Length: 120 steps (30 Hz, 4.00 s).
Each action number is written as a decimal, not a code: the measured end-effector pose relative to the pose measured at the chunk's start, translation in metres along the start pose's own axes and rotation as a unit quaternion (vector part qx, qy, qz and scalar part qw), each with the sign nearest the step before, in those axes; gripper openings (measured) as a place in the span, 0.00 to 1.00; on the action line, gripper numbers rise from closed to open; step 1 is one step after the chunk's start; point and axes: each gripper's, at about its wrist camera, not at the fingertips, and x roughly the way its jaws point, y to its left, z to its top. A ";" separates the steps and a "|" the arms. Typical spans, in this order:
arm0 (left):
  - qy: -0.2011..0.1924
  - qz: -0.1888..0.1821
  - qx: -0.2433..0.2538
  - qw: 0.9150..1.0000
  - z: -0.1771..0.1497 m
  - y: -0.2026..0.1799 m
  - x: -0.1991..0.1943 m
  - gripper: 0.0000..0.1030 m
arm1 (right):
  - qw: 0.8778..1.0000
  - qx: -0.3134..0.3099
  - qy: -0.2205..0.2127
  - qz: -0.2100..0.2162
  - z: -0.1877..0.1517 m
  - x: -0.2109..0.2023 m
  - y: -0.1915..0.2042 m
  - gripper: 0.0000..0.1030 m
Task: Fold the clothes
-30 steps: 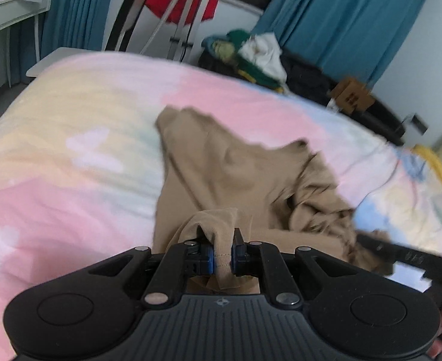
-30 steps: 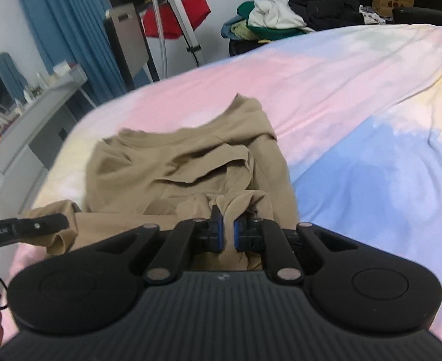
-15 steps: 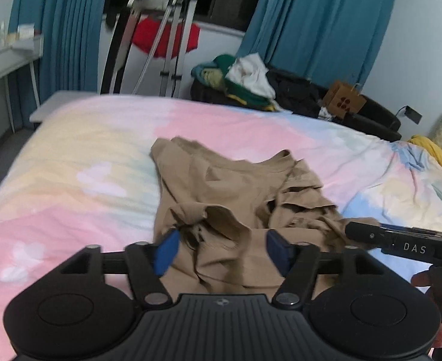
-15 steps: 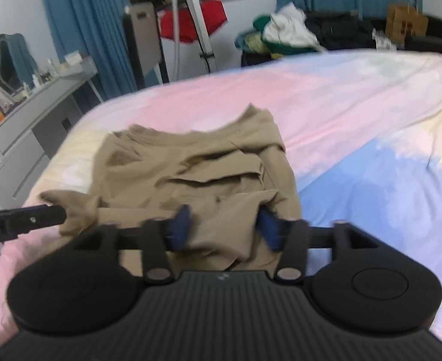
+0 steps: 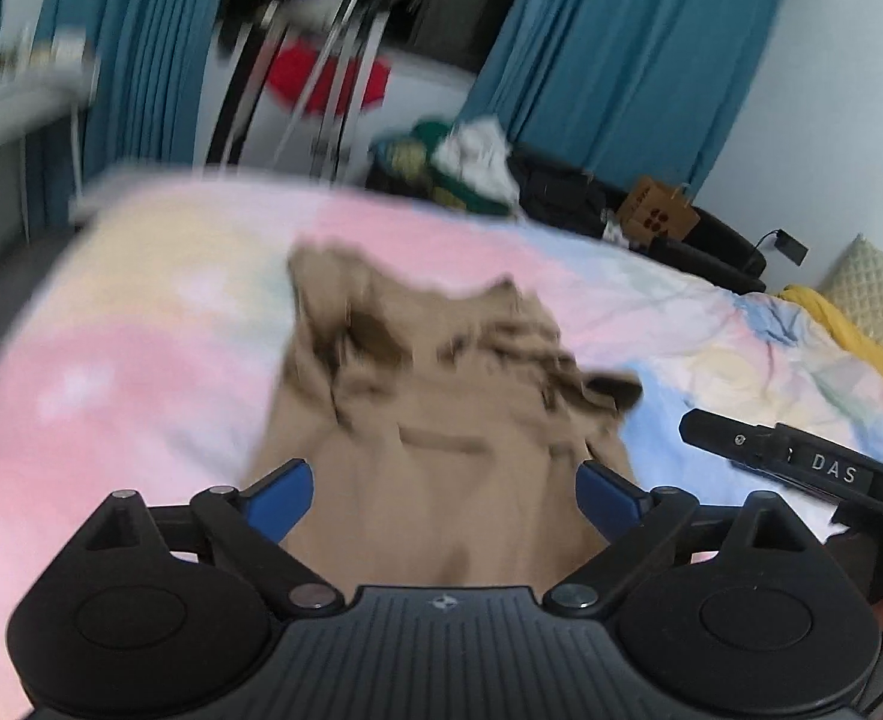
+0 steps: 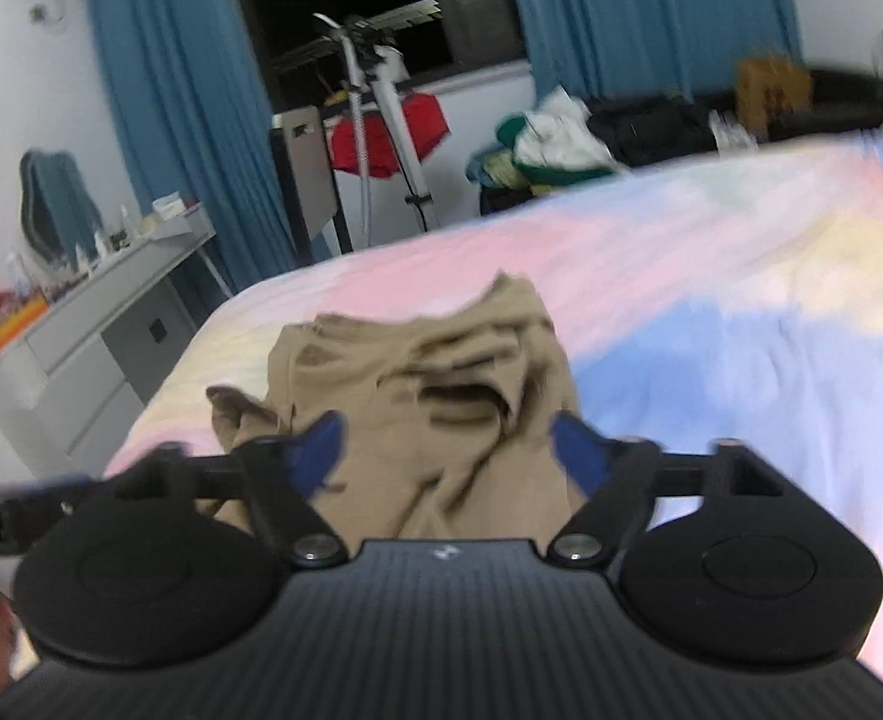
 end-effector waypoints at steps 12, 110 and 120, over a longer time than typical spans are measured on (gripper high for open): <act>0.148 -0.036 -0.229 0.962 -0.027 0.061 0.045 0.91 | 0.938 0.301 0.158 0.071 -0.045 0.033 -0.066 0.82; 0.024 0.072 0.012 0.997 0.068 0.055 0.165 0.77 | 0.996 -0.046 0.059 -0.041 0.018 0.185 -0.008 0.55; 0.010 0.085 0.028 0.996 0.062 0.046 0.155 0.77 | 0.998 -0.041 0.040 -0.019 0.015 0.165 0.000 0.55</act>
